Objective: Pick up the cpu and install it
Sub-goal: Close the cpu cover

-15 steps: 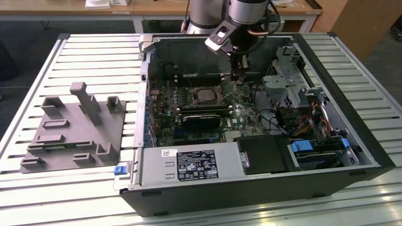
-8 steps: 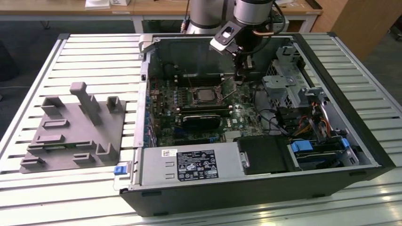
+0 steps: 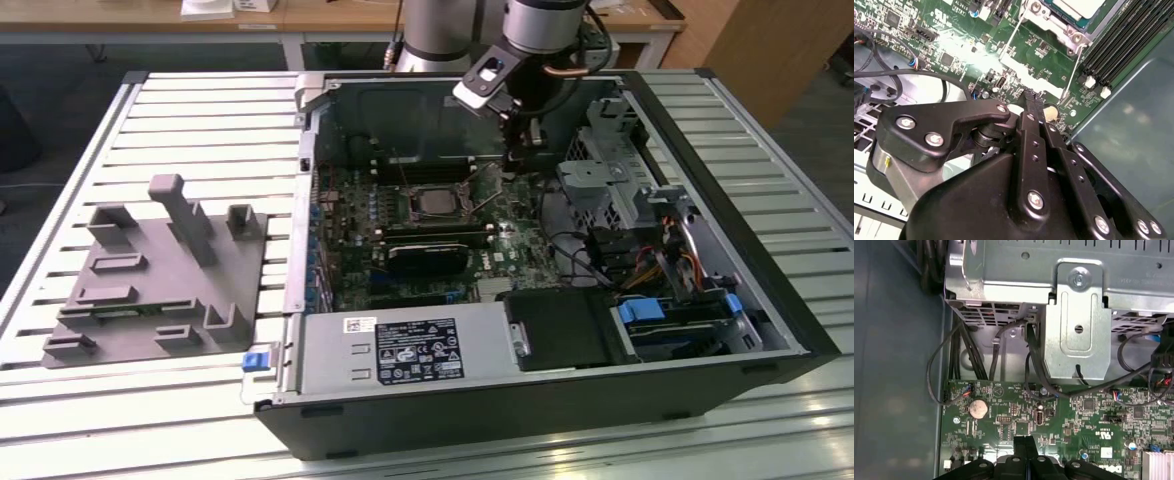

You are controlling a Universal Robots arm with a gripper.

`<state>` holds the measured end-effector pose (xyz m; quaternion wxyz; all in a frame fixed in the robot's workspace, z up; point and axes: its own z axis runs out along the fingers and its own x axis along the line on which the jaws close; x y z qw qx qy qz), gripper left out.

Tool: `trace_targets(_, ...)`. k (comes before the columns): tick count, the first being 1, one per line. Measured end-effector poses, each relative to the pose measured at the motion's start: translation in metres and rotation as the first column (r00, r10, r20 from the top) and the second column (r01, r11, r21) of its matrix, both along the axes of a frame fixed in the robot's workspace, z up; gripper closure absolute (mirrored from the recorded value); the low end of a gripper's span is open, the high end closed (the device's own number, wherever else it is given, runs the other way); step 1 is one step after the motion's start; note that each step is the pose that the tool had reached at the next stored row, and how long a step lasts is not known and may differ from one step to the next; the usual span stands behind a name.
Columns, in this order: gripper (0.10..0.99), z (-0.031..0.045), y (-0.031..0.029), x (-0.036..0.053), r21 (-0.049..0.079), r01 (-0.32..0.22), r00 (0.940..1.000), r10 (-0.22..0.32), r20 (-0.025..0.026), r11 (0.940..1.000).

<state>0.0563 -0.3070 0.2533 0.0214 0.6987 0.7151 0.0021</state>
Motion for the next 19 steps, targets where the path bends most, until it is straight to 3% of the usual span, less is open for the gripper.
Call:
trace_targets(11,0.98,-0.0114,0.0009,0.0022,0.0,0.0,1.0,0.0,-0.0027,1.0)
trace_targets(19,0.98,-0.0114,0.0009,-0.0138,0.002,0.0,1.0,0.0,-0.0028,1.0)
